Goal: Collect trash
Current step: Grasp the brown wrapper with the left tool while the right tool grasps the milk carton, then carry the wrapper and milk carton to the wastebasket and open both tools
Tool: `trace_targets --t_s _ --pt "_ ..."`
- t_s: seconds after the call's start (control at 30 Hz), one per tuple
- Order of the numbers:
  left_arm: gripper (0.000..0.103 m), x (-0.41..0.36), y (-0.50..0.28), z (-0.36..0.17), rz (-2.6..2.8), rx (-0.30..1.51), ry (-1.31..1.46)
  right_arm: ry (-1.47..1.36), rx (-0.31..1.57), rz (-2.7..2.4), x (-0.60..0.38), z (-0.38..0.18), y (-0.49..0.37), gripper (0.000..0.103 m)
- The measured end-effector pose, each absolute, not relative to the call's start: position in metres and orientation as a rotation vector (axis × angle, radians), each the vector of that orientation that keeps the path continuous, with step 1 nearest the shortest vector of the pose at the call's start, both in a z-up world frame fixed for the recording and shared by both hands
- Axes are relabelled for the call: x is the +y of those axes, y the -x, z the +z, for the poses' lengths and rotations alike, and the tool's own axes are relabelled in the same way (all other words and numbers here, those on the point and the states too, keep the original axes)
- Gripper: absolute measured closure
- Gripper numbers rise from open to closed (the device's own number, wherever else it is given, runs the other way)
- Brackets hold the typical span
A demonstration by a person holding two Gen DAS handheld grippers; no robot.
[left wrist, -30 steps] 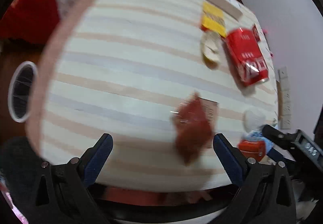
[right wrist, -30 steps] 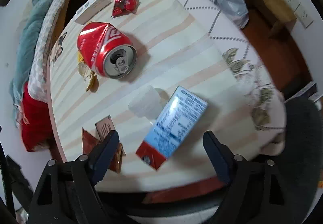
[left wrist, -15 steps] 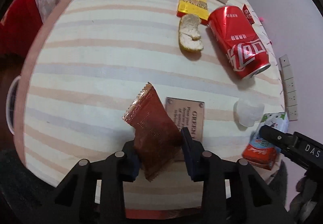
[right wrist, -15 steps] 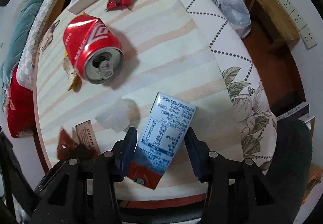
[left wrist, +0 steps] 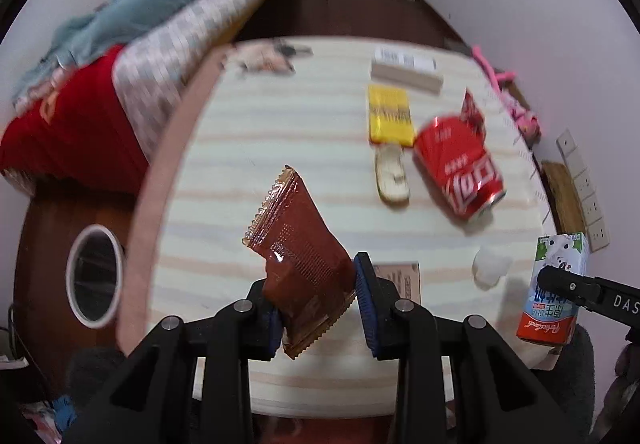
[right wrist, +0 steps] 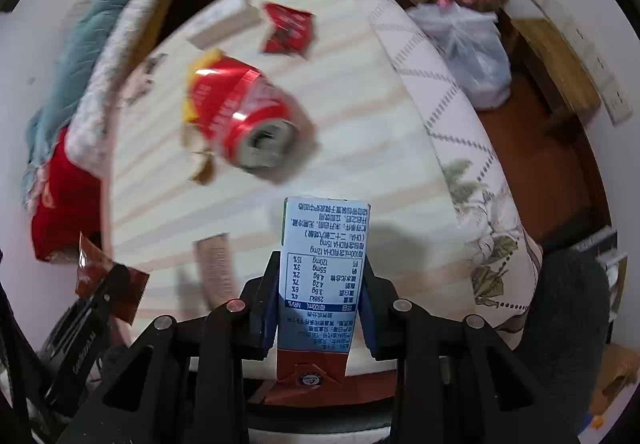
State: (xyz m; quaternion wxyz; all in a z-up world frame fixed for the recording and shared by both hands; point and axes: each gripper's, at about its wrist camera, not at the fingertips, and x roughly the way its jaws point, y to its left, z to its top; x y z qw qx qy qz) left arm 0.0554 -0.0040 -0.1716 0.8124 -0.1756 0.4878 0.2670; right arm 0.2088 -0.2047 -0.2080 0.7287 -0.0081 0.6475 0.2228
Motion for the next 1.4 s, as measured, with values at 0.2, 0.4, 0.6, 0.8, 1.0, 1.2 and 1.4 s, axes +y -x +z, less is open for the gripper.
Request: trace_targets --t_s 0.2,0.4,0.6,0.8,1.0,1.2,1.4 --pt "0.075 0.034 -0.033 -0.129 0.604 0.940 0.381 0.055 1.348 0.623 -0.170 -0.159 -0.191 0.069" --pt "0.075 0.077 0.009 -0.099 0.689 0.870 0.401 0.128 1.279 0.783 -0.102 -0.116 -0.162 0.069" --pt "0.075 0.137 0.064 -0.087 0.822 0.835 0.425 0.200 1.238 0.931 -0.010 -0.095 -0.124 0.069" --pt "0.075 0.206 0.126 -0.099 0.940 0.839 0.497 0.297 1.235 1.084 0.101 -0.101 -0.068 0.069" --pt "0.075 0.293 0.202 -0.142 1.018 0.882 0.678 0.407 1.315 1.214 0.218 -0.146 0.003 0.069" --pt "0.075 0.373 0.269 -0.207 1.006 0.930 0.970 0.556 1.436 1.284 0.320 -0.219 0.070 0.069" --pt "0.071 0.416 0.310 -0.276 0.952 0.951 1.258 0.725 1.525 1.275 0.391 -0.297 0.115 0.069"
